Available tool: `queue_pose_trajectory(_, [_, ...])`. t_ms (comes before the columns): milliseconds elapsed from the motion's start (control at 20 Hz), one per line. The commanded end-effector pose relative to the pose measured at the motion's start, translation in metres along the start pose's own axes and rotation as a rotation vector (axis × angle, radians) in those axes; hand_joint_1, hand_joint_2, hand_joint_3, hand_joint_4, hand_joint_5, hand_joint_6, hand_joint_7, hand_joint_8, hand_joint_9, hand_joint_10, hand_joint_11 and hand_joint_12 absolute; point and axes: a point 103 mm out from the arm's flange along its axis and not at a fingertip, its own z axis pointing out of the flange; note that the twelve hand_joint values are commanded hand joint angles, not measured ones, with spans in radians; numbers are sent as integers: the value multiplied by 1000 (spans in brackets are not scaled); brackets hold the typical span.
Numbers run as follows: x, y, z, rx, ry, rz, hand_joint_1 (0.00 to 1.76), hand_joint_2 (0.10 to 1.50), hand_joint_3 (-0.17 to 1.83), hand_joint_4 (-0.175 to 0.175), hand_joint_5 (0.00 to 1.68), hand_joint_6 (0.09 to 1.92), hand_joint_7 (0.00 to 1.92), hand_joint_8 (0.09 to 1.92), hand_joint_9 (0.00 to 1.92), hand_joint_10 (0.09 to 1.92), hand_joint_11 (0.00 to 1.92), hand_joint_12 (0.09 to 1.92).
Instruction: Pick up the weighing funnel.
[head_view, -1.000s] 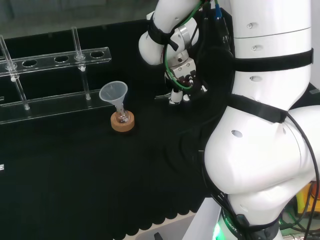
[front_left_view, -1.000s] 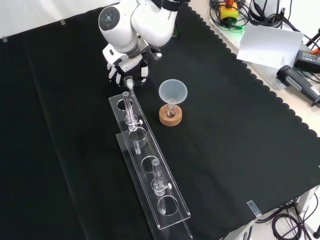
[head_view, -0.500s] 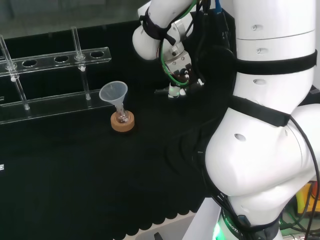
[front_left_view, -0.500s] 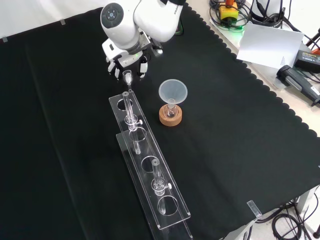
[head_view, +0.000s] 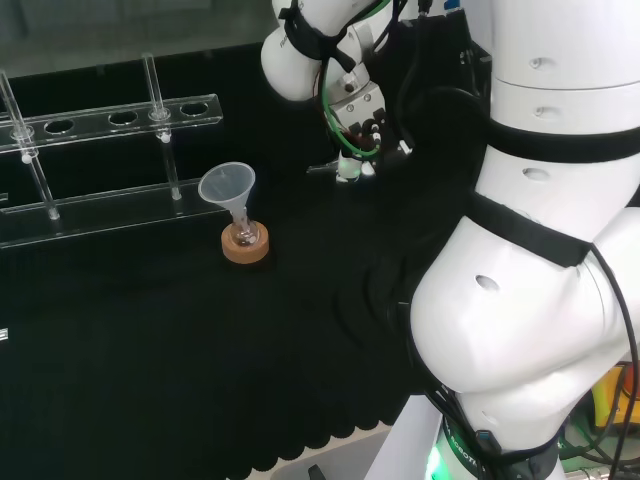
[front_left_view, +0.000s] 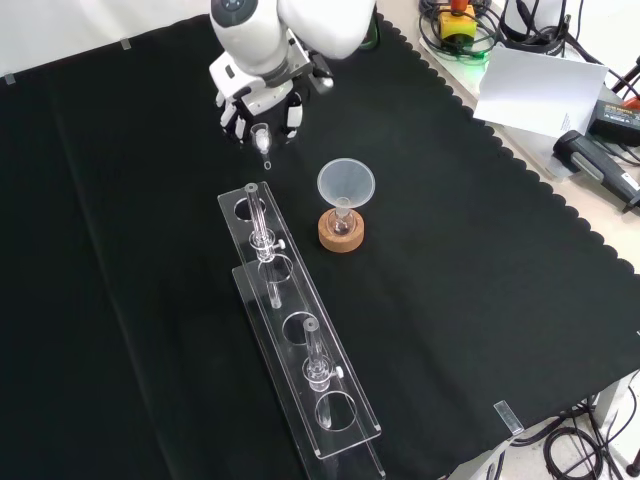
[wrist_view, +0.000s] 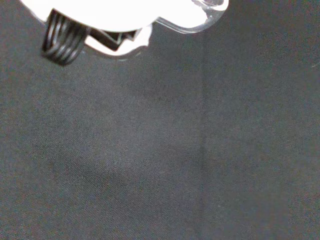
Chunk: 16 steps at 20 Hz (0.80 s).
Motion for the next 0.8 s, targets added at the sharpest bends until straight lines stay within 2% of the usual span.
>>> queue_pose_trajectory(50, [-14,-30,-16,12,17,-23,1157,599,655,175,1453,330,748,668,1100,313,840,1068])
queue_pose_trajectory(350, [-18,-55,-32,5,-23,-6,1156,603,650,175,1451,331,763,668,1111,312,843,1066])
queue_pose_trajectory(800, [-6,-85,-57,1,-91,-10,1155,607,644,175,1449,334,757,657,1102,301,835,1066])
